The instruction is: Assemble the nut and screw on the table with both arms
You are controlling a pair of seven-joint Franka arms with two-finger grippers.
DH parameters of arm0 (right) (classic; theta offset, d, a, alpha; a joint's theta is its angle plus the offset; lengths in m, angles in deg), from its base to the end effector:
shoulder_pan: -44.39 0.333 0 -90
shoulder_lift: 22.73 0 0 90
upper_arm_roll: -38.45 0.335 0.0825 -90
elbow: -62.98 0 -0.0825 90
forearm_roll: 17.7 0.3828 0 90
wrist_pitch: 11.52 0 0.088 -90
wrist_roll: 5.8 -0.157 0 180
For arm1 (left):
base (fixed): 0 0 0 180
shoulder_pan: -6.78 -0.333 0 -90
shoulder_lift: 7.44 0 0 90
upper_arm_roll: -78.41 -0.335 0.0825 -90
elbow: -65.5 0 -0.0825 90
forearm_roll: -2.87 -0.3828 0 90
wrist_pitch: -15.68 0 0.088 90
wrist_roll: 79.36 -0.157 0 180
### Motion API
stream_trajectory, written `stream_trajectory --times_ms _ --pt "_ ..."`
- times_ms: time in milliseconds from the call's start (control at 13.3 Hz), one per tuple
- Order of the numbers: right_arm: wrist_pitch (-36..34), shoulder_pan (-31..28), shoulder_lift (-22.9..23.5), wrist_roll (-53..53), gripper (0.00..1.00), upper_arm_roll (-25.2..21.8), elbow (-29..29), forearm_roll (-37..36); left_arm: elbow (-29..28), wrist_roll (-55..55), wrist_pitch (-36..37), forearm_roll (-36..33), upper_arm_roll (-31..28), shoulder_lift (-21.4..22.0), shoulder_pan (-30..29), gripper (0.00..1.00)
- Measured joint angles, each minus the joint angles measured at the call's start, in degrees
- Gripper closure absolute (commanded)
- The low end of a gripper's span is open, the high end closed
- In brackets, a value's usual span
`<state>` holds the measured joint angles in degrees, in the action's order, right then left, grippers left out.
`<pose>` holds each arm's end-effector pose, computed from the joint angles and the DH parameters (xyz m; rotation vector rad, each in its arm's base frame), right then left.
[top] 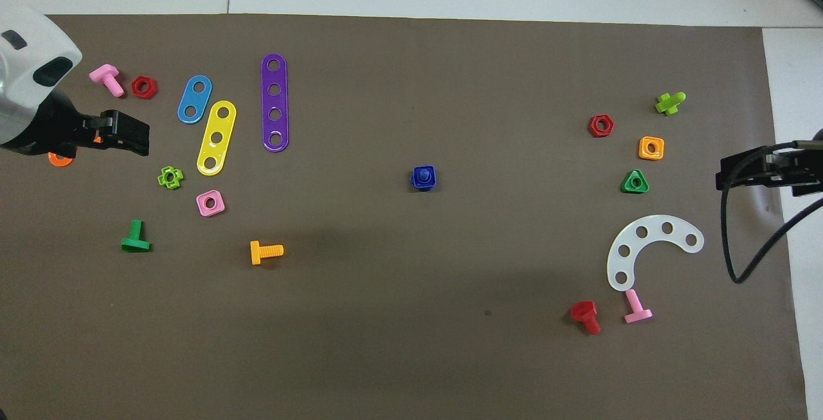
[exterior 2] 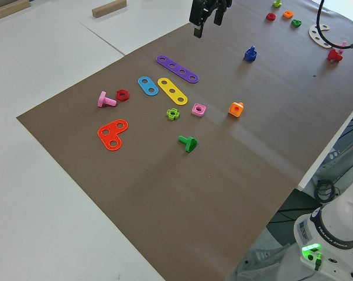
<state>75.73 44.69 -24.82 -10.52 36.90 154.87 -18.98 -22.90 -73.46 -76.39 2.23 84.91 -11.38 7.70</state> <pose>0.5335 -0.0155 0.5939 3.1139 -0.1632 -0.0684 0.5740 -0.0710 0.5712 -3.1375 0.0419 0.0060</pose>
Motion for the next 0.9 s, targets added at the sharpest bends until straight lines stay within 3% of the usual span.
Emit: stream_trajectory --times_ms 905 --pt "0.50 0.00 0.00 0.00 0.00 0.00 0.02 -0.01 -0.56 -4.06 -1.32 0.25 0.28 0.45 0.17 0.00"
